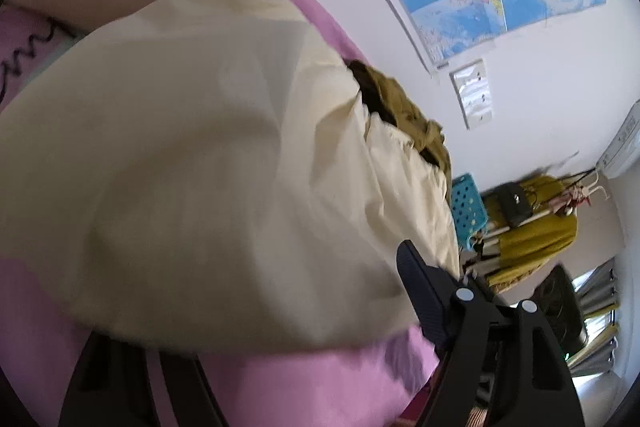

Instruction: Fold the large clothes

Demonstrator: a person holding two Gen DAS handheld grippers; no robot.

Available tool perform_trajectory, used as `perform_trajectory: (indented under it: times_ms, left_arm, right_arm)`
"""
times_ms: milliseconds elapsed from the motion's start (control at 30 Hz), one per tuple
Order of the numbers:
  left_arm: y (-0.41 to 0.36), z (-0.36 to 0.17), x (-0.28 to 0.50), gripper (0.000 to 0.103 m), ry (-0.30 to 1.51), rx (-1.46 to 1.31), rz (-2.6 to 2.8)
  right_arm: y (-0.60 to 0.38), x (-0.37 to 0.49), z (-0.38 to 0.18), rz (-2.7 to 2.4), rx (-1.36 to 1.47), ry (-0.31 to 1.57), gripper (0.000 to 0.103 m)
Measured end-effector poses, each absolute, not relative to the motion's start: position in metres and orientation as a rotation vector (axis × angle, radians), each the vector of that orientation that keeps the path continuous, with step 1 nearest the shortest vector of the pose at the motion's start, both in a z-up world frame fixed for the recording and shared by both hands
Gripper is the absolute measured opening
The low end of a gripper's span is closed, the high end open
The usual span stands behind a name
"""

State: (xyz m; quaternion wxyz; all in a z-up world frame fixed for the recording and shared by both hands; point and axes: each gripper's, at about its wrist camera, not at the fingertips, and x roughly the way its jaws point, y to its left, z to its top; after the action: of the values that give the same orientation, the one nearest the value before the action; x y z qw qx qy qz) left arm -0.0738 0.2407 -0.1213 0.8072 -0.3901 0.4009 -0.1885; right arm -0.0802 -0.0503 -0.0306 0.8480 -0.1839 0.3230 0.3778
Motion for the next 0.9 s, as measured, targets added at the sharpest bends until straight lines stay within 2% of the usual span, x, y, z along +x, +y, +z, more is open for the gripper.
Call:
perform_trajectory:
  times_ms: [133,167,200,233,267,333,500,700,900]
  left_arm:
    - [0.237,-0.124,-0.045,0.072,0.887,-0.869,-0.387]
    - [0.233,-0.123,-0.041,0.070,0.900,-0.857,-0.379]
    - [0.226,-0.122,-0.037,0.063,0.928,-0.814,-0.354]
    - [0.222,-0.121,-0.037,0.055,0.945,-0.770,-0.330]
    - [0.219,-0.121,-0.035,0.052,0.957,-0.731,-0.309]
    - [0.214,-0.118,-0.036,0.038,0.966,-0.651,-0.283]
    - [0.215,-0.119,-0.037,0.027,1.015,-0.621,-0.308]
    - [0.210,-0.111,-0.036,0.028,1.081,-0.566,-0.314]
    - [0.215,-0.113,-0.037,0.036,1.115,-0.542,-0.331]
  right_arm:
    - [-0.056,-0.079,-0.031,0.801,-0.321,0.720,0.047]
    - [-0.061,-0.080,-0.029,0.809,-0.289,0.733,0.051]
    - [-0.066,-0.081,-0.028,0.812,-0.261,0.742,0.062]
    - [-0.078,-0.084,-0.025,0.819,-0.203,0.754,0.068]
    - [-0.094,-0.087,-0.024,0.831,-0.130,0.765,0.072]
    - [-0.128,-0.090,-0.024,0.825,0.008,0.813,0.073]
    - [-0.231,-0.101,-0.053,0.668,0.369,0.955,0.075]
    - [-0.299,-0.101,-0.087,0.487,0.682,0.974,0.074]
    - [-0.292,-0.080,-0.087,0.394,0.676,0.922,0.074]
